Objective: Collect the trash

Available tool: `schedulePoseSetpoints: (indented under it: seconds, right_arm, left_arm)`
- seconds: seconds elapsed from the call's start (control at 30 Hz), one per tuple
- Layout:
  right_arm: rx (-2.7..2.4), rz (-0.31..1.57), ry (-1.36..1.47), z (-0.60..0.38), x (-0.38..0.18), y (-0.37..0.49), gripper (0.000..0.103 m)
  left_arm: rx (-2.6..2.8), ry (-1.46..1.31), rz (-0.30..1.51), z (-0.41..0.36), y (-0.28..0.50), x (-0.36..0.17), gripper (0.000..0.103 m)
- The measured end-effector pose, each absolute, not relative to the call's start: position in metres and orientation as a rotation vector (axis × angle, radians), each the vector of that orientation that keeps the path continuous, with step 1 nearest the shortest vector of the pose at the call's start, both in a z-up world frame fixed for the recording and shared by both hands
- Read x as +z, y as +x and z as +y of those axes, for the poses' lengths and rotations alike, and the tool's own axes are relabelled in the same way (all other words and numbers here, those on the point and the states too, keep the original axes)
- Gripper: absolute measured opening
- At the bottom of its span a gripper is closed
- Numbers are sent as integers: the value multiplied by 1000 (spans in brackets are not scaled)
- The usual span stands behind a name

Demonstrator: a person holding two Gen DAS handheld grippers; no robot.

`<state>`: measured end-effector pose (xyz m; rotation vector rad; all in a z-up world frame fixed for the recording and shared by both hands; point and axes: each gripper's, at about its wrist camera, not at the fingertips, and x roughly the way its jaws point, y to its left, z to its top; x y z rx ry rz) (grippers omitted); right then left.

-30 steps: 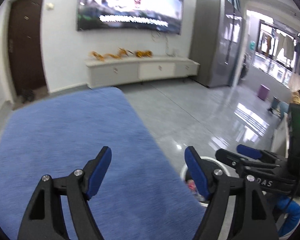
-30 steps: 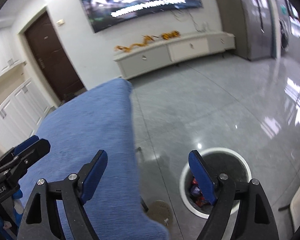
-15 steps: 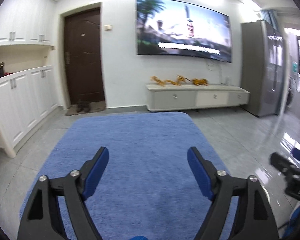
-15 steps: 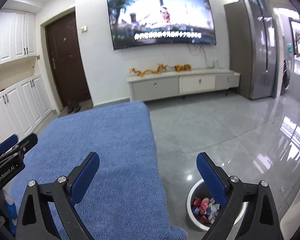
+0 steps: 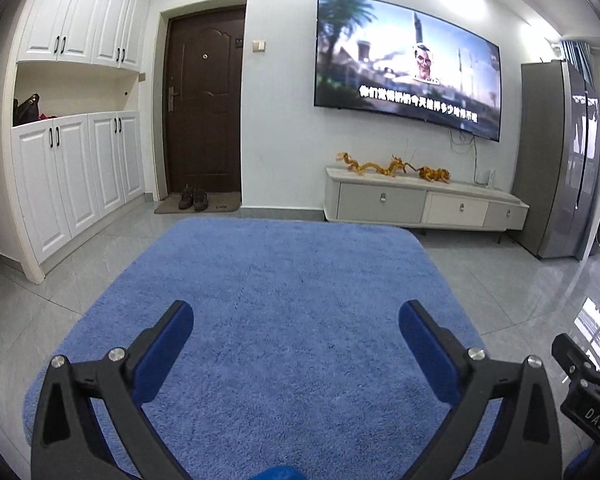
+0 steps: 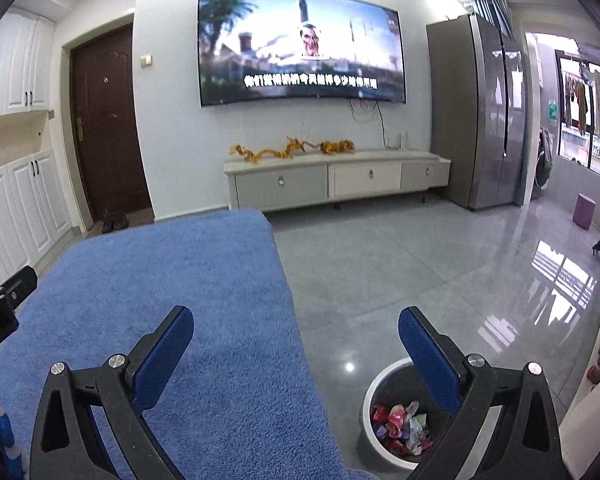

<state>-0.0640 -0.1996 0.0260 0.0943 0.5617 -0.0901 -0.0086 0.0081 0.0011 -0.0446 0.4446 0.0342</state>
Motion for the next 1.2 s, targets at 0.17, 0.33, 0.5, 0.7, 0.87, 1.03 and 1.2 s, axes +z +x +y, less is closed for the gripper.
schedulePoseSetpoints:
  seconds: [0.17, 0.33, 0.5, 0.7, 0.87, 1.03, 1.2]
  right_arm:
    - [-136, 596, 103, -206, 13, -52, 103]
    - [-178, 617, 105, -212, 4, -42, 103]
    - [-208, 633, 88, -215, -1, -37, 103]
    - [-233, 634, 73, -219, -5, -35, 103]
    - [-243, 639, 80, -227, -6, -36, 103]
    - [-256, 633, 96, -236, -3, -39, 103]
    - [-271, 624, 107, -244, 0, -44, 103]
  left_arm:
    - [8, -49, 487, 2, 7, -14, 103]
    - [-25, -61, 519, -3, 19, -24, 103]
    - [-50, -56, 547, -9, 27, -32, 103]
    - [-91, -48, 575, -21, 33, -38, 103]
    - [-119, -38, 578, -32, 35, -36, 103]
    - [-147, -22, 572, -44, 29, -33, 103]
    - [-174, -2, 572, -56, 24, -32, 103]
